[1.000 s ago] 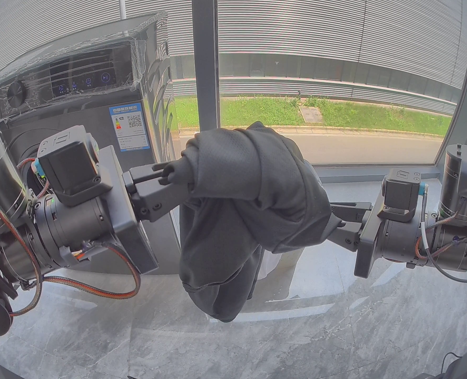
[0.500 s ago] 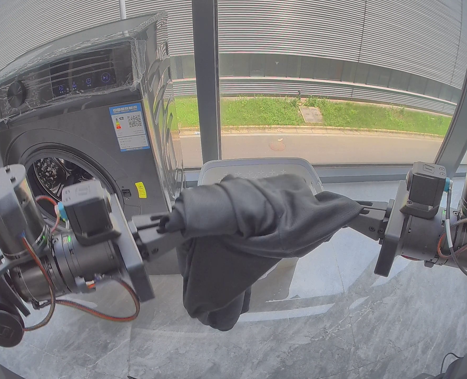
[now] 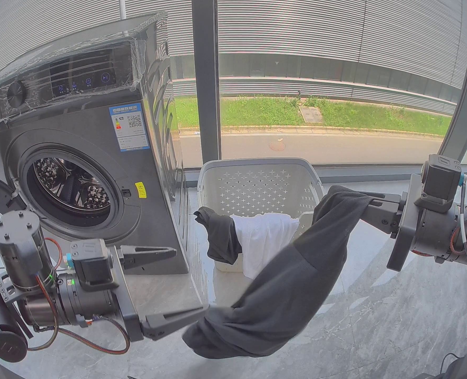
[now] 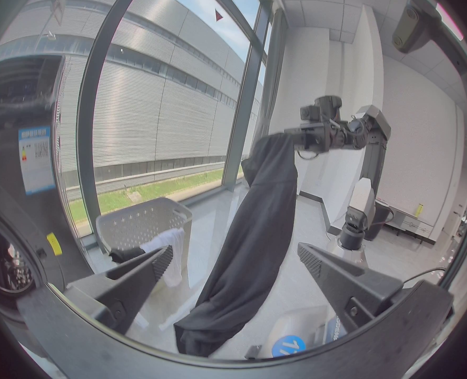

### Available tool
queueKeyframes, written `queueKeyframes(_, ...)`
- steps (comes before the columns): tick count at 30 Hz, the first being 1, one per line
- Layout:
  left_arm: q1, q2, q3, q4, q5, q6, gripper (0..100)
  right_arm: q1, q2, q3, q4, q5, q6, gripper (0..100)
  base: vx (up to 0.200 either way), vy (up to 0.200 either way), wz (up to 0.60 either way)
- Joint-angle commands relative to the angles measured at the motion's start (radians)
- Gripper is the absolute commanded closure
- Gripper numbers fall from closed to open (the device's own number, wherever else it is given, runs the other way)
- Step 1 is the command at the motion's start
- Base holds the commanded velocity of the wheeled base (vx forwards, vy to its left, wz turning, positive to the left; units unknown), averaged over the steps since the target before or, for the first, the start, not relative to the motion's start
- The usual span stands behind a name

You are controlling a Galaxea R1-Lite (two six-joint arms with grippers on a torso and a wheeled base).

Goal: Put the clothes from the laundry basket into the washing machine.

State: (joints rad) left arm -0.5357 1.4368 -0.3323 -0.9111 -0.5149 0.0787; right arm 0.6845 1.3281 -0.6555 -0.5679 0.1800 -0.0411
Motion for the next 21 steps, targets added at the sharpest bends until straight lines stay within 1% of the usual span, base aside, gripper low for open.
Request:
queueKeyframes(1, -0.001, -0.01, 0.101, -0.002, -0.01, 0.006, 0, -0.003, -0.004, -0.006, -0.001, -0.001, 0.0, 100, 0.0, 0.0, 0.0)
queueKeyframes(3, 0.003, -0.015, 0.111, -0.002, -0.01, 0.018, 0, -0.005, -0.004, -0.006, -0.001, -0.001, 0.0, 100, 0.0, 0.0, 0.0)
queueKeyframes(10, 0.0, -0.026, 0.062, -0.014, -0.013, 0.021, 0, -0.005, -0.001, -0.041, -0.018, 0.001, 0.0, 100, 0.0, 0.0, 0.0)
queueKeyframes(13, 0.0, -0.029, 0.061, -0.015, -0.013, 0.021, 0, -0.008, 0.0, -0.093, -0.064, -0.002, 0.0, 100, 0.0, 0.0, 0.0)
queueKeyframes(14, 0.0, -0.029, 0.061, -0.015, -0.013, 0.021, 0, -0.008, 0.0, -0.093, -0.064, -0.002, 0.0, 100, 0.0, 0.0, 0.0)
queueKeyframes(15, 0.0, -0.032, 0.061, -0.015, -0.013, 0.021, 0, -0.008, 0.0, -0.133, -0.102, -0.004, 0.001, 100, 0.0, 0.0, 0.0)
queueKeyframes(17, 0.0, -0.033, 0.058, -0.015, -0.013, 0.021, 0, 0.001, -0.003, -0.174, -0.144, -0.004, 0.0, 100, 0.0, 0.0, 0.0)
queueKeyframes(20, 0.0, -0.032, 0.056, -0.015, -0.013, 0.021, 0, 0.004, -0.006, -0.19, -0.164, -0.002, 0.001, 100, 0.0, 0.0, 0.0)
queueKeyframes(21, 0.0, -0.021, 0.056, -0.015, -0.014, 0.021, 0, 0.026, -0.026, -0.213, -0.198, -0.002, 0.001, 100, 0.0, 0.0, 0.0)
